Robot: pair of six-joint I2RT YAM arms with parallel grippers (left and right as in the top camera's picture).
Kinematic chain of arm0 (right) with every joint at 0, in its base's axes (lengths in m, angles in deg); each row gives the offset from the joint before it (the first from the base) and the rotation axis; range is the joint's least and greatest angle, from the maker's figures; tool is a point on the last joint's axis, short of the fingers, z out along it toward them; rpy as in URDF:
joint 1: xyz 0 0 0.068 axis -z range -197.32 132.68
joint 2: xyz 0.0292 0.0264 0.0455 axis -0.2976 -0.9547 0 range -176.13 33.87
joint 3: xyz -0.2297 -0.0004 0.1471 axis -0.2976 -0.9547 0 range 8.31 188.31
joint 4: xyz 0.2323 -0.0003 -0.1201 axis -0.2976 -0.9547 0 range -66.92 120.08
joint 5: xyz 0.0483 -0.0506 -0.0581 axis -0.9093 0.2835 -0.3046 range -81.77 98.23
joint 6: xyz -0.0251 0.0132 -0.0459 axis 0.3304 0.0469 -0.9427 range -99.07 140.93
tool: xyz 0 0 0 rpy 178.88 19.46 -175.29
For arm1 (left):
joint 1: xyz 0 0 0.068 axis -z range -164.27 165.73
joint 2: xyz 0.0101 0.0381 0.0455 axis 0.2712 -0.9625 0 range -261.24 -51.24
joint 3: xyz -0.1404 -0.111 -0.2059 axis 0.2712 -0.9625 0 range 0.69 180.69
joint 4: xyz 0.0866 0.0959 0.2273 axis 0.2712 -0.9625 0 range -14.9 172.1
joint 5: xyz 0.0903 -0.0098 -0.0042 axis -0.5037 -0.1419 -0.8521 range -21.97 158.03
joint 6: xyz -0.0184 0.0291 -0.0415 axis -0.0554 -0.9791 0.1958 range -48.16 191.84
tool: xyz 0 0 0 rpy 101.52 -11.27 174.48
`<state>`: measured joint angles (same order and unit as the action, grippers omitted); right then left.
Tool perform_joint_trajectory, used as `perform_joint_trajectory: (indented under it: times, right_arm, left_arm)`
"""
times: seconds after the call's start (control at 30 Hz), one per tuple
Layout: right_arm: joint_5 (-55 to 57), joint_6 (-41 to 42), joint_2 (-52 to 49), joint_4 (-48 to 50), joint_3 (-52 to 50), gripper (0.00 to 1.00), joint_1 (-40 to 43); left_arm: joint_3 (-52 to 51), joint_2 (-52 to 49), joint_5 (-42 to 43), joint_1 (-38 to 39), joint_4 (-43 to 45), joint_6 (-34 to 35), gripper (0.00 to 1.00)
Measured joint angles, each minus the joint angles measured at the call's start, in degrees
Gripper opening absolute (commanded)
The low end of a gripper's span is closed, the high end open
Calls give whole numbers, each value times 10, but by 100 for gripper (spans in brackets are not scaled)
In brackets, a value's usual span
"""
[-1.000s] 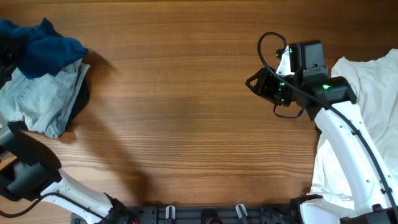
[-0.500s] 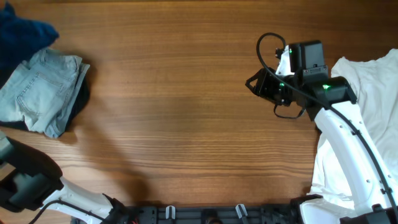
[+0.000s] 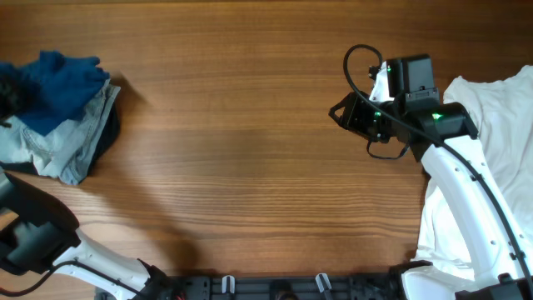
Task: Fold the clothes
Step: 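Place the teal bundle onto the jeans stack at left and release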
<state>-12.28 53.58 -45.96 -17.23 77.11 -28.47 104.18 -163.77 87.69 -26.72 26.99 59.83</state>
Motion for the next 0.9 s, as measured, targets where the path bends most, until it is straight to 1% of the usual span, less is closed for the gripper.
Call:
perform_joint_trajectory:
  times: [0.07, 0.1, 0.17, 0.2, 0.23, 0.3, 0.4, 0.43, 0.47, 0.53, 0.57, 0.6, 0.63, 0.7, 0.77, 0.83, 0.9]
  right_arm:
    - [0, 0, 0, 0, 0, 44, 0]
    - [0, 0, 0, 2, 0, 44, 0]
    - [0, 0, 0, 7, 0, 44, 0]
    - [0, 0, 0, 13, 0, 44, 0]
    - [0, 0, 0, 15, 0, 44, 0]
    - [0, -4, 0, 17, 0, 44, 0]
    - [0, -13, 0, 17, 0, 45, 0]
    - [0, -15, 0, 16, 0, 48, 0]
    - [0, -18, 0, 15, 0, 49, 0]
    - [0, -22, 0, 16, 0, 49, 0]
    - [0, -23, 0, 16, 0, 49, 0]
    - [0, -23, 0, 16, 0, 49, 0]
    - [0, -24, 0, 16, 0, 49, 0]
    - [0, -24, 0, 17, 0, 50, 0]
    - [0, -24, 0, 16, 0, 50, 0]
    - [1, -23, 0, 15, 0, 49, 0]
    - [1, -23, 0, 15, 0, 50, 0]
  left_arm:
    - [0, 0, -25, -9, -16, 24, 5]
    - [0, 0, -34, -17, -37, 37, 5]
    - [0, 0, -38, -34, -67, 51, 8]
    - [0, 0, -37, -41, -78, 55, 14]
    - [0, 0, -37, -45, -86, 57, 73]
    - [0, 0, -37, -45, -108, 61, 84]
    - [0, 0, -33, -45, -132, 70, 88]
    - [5, 2, -33, -48, -145, 74, 88]
    - [19, 8, -32, -53, -164, 77, 87]
    - [51, 44, -33, -67, -170, 81, 71]
    - [62, 77, -33, -72, -169, 81, 47]
    - [68, 113, -33, -75, -169, 84, 17]
    - [74, 139, -31, -75, -169, 89, 4]
    - [85, 180, -17, -72, -164, 94, 4]
    - [70, 175, -17, -60, -143, 98, 4]
    - [13, 145, -38, -49, -89, 129, 4]
    - [-68, 85, -61, -47, -34, 169, 4]
